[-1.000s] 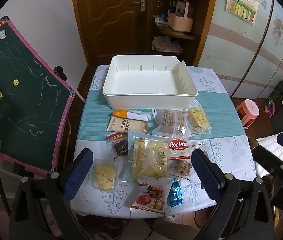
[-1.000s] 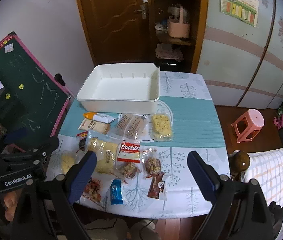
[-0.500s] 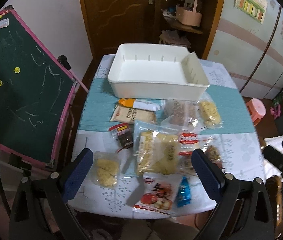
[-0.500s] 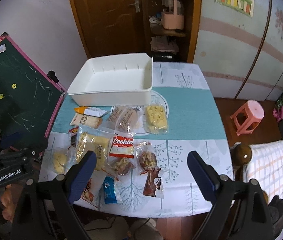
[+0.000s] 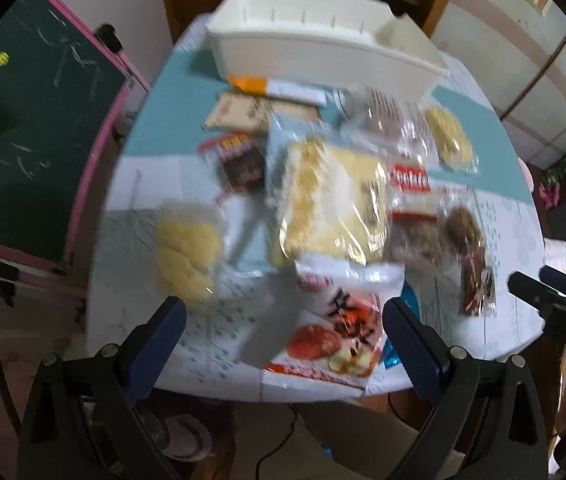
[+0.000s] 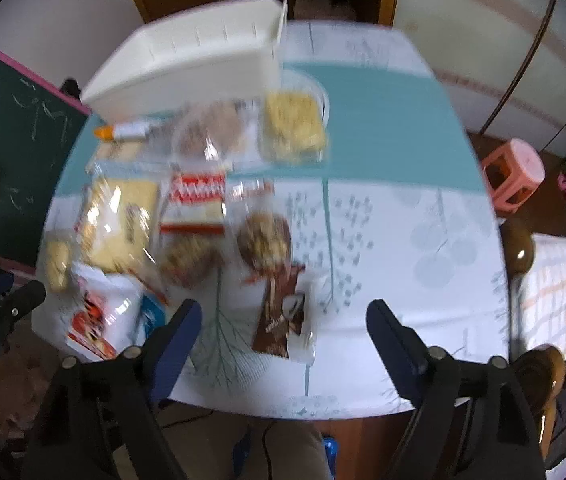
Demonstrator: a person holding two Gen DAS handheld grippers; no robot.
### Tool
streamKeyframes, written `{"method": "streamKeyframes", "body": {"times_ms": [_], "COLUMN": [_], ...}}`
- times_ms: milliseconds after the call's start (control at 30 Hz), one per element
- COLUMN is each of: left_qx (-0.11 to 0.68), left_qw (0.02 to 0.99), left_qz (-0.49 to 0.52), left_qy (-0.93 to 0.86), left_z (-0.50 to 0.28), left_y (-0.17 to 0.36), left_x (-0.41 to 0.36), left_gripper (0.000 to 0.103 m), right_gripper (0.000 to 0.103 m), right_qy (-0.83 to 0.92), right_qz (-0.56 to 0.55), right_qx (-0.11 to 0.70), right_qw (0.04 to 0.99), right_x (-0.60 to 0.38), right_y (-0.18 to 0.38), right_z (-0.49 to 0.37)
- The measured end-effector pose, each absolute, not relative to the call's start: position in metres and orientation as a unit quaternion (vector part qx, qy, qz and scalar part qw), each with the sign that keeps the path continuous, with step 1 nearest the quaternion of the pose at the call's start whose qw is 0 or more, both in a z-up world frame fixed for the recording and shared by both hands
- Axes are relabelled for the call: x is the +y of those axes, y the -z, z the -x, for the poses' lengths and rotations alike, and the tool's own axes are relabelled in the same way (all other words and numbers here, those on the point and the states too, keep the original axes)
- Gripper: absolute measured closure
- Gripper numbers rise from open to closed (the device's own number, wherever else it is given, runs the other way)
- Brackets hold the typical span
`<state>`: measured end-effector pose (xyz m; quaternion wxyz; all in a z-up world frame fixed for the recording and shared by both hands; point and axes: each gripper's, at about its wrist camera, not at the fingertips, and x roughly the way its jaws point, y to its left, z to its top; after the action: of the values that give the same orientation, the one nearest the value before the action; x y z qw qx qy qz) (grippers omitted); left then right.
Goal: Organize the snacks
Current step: 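Grasp the brown chocolate bar with the right tool while the left tool grasps the white-red bread bag, then carry both snacks into the white tray and open both tools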
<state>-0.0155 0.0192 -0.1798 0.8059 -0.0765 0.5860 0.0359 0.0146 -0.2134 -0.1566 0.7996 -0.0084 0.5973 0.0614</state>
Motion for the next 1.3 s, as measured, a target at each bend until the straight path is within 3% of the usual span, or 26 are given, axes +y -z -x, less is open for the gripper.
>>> {"method": "streamKeyframes", "body": {"times_ms": [300,500,667,767,833,867,1067,1300], "left_qx": [0.621,0.631,0.635,0.637,0.639,0.640,0.635,0.619], "left_qw": [0.778,0.770,0.766,0.763,0.759,0.757,0.759,0.772], "left_qz": [0.096,0.093,0.095,0.106,0.122,0.134,0.143,0.144], "left_qy": [-0.022,-0.027,-0.030,-0.028,-0.016,-0.007,0.014,0.007], "left_z": [0.018,0.016,0.014,0.014,0.013,0.012,0.012,0.012], "left_y": [0.217,0.238,0.248,0.252,0.256,0.257,0.255,0.234], "left_x": [-0.003,-0.015,-0.019,-0.018,-0.014,-0.014,-0.010,-0.009], "left_gripper": [0.005,0.005,0.005,0.012,0.021,0.033,0.053,0.058], "right_gripper": [0.024,0.034,0.050,0.055,0.057,0.063,0.070,0.071], "right_qy": [-0.072,-0.077,-0.076,-0.084,-0.087,-0.088,-0.100,-0.115], "right_qz": [0.054,0.073,0.081,0.087,0.089,0.089,0.079,0.065], "right_qx": [0.618,0.624,0.633,0.625,0.623,0.622,0.623,0.615], "right_qw": [0.781,0.774,0.767,0.771,0.772,0.773,0.772,0.778], "right_x": [-0.208,-0.204,-0.202,-0.200,-0.198,-0.197,-0.195,-0.203], "right_y": [0.199,0.222,0.237,0.239,0.239,0.239,0.232,0.211], "right_z": [-0.014,-0.017,-0.017,-0.014,-0.013,-0.012,-0.013,-0.016]}}
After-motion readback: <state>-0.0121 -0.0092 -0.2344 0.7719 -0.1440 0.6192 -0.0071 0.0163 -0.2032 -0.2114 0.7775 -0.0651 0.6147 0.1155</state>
